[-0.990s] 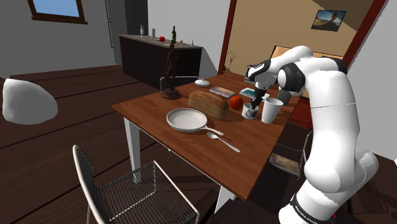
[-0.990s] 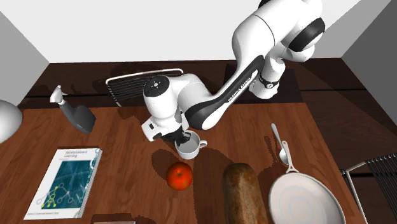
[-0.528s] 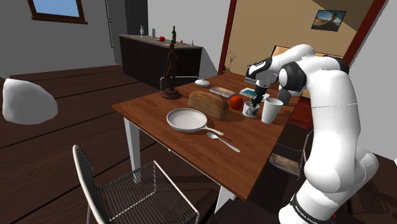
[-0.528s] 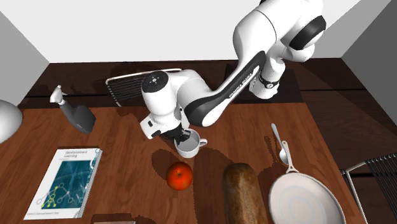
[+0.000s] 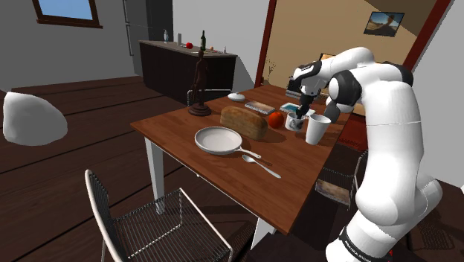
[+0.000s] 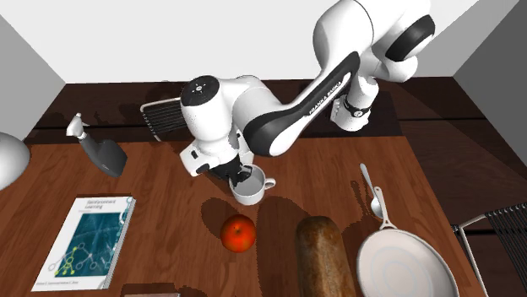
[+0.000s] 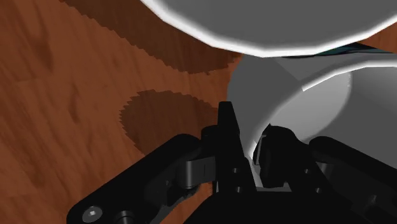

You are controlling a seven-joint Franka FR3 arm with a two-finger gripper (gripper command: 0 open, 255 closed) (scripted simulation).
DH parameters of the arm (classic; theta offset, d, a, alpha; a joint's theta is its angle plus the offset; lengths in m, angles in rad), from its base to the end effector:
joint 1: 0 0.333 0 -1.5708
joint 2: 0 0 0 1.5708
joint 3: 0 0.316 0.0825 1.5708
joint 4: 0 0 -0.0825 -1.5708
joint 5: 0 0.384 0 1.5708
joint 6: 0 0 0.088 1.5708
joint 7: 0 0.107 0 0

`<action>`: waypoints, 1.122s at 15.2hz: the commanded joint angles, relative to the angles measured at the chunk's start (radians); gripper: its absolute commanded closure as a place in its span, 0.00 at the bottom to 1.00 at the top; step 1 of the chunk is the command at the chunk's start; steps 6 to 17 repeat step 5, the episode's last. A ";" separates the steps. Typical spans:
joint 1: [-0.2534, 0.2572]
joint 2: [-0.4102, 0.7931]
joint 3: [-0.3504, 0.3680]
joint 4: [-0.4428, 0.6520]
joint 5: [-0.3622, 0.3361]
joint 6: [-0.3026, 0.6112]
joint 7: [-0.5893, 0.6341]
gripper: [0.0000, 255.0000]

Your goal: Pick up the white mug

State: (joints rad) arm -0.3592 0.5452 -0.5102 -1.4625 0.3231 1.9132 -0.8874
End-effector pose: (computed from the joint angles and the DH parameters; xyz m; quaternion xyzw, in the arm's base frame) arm 0.5088 -0.4729 0.3938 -0.9995 0.0176 -0.0105 0.0232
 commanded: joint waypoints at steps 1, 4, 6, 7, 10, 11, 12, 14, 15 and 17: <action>0.002 -0.011 -0.003 0.012 -0.006 -0.022 0.006 1.00; 0.001 -0.018 -0.006 0.032 -0.011 -0.047 0.010 1.00; 0.001 -0.018 -0.006 0.032 -0.011 -0.047 0.010 1.00; 0.001 -0.018 -0.006 0.032 -0.011 -0.047 0.010 1.00; 0.001 -0.018 -0.006 0.032 -0.011 -0.047 0.010 1.00; 0.001 -0.018 -0.006 0.032 -0.011 -0.047 0.010 1.00; 0.001 -0.018 -0.006 0.032 -0.011 -0.047 0.010 1.00; 0.001 -0.018 -0.006 0.032 -0.011 -0.047 0.010 1.00; 0.001 -0.018 -0.006 0.032 -0.011 -0.047 0.010 1.00; 0.001 -0.018 -0.006 0.032 -0.011 -0.047 0.010 1.00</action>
